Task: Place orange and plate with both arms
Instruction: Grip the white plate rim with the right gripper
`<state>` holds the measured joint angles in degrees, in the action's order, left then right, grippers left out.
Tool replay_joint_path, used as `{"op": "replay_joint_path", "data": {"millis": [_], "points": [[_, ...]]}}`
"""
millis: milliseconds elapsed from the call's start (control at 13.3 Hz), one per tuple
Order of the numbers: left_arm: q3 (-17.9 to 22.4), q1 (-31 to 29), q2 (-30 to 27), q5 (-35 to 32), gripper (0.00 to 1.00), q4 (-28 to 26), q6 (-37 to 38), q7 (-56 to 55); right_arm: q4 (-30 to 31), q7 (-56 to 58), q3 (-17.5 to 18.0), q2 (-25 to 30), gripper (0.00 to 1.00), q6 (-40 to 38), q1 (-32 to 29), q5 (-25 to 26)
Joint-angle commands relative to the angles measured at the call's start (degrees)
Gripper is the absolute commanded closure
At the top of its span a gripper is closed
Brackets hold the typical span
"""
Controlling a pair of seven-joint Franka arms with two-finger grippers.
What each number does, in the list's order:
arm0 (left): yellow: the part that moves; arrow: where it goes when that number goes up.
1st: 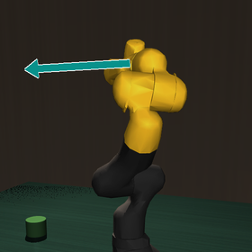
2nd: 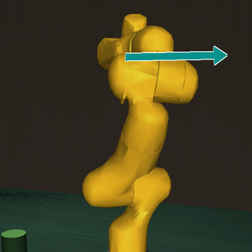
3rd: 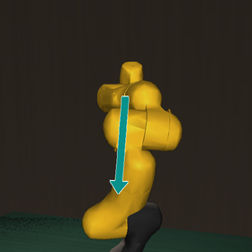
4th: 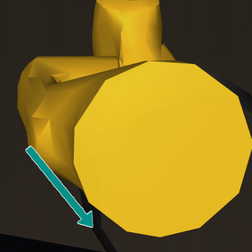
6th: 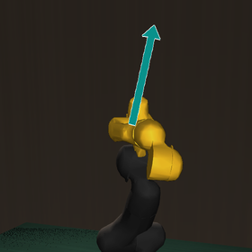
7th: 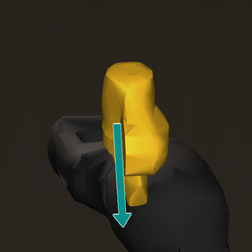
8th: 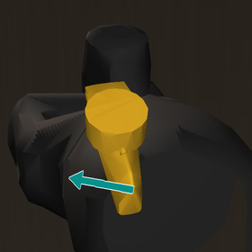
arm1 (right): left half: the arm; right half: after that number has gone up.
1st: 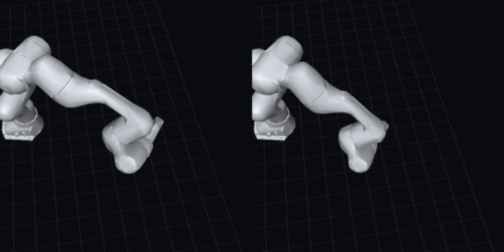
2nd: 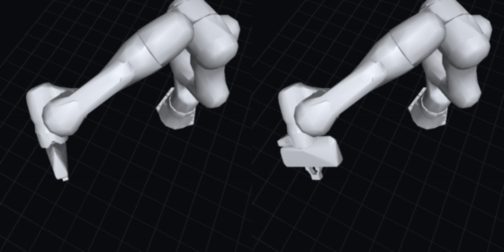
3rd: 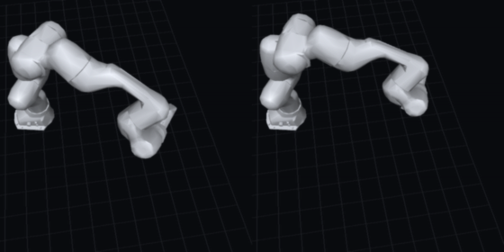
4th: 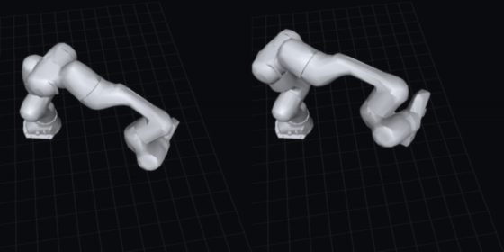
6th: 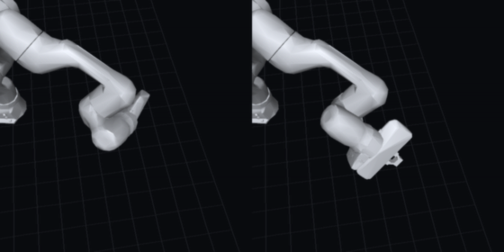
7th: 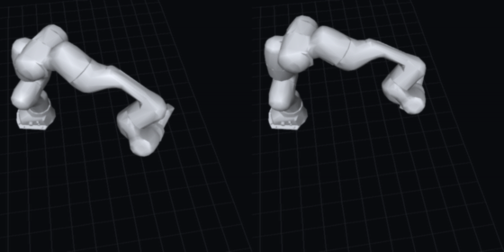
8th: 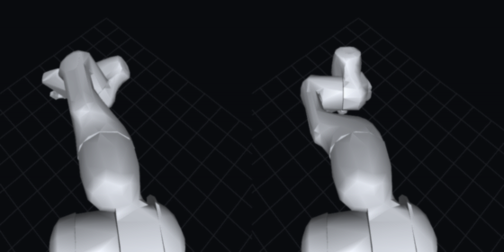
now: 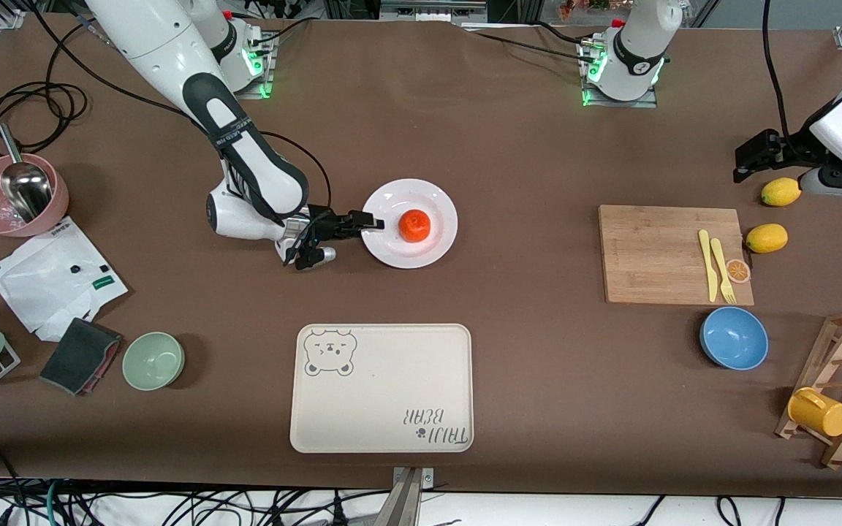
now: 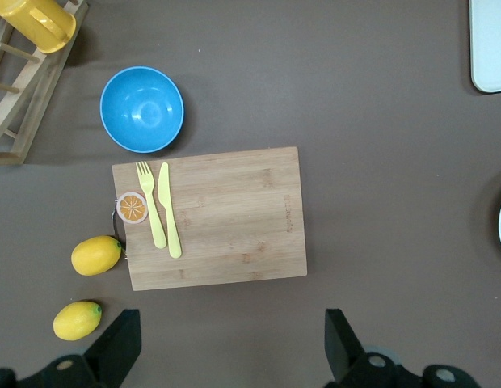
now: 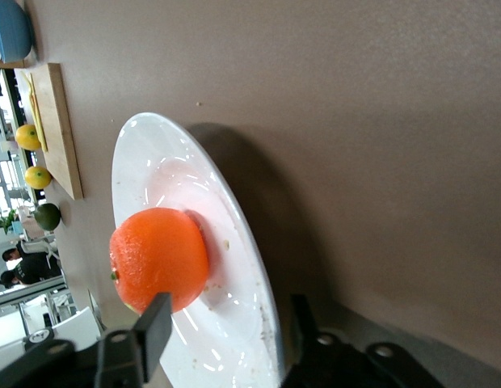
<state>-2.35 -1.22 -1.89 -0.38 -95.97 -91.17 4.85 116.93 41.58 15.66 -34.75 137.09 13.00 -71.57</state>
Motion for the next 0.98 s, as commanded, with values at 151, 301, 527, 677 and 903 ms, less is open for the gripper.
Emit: {"op": "replay_joint_path", "data": {"millis": [151,301,527,677,903], "points": [[0.2,0.2,1.1,-0.1,0.0,2.0,1.5,0.9,-4.0,6.2,0.2,-4.3,1.0,0.0,-0.6,-0.8],[0.2,0.0,1.1,0.6,0.0,1.9,1.7,1.0,-4.9,7.5,0.0,-5.6,1.0,-0.1,-1.0,-0.7],[0.4,-0.4,1.2,0.6,0.0,2.0,1.8,1.1,-5.7,6.8,0.0,-5.8,1.0,-0.2,-1.4,-1.3],[0.3,-0.6,1.2,0.7,0.0,2.0,2.0,1.1,-5.7,6.6,0.1,-5.6,1.0,-1.3,-2.1,-1.3],[0.3,-0.6,1.2,0.6,0.0,2.0,2.5,1.1,-6.6,6.5,0.1,-5.2,1.0,-3.3,-3.2,-1.4]]}}
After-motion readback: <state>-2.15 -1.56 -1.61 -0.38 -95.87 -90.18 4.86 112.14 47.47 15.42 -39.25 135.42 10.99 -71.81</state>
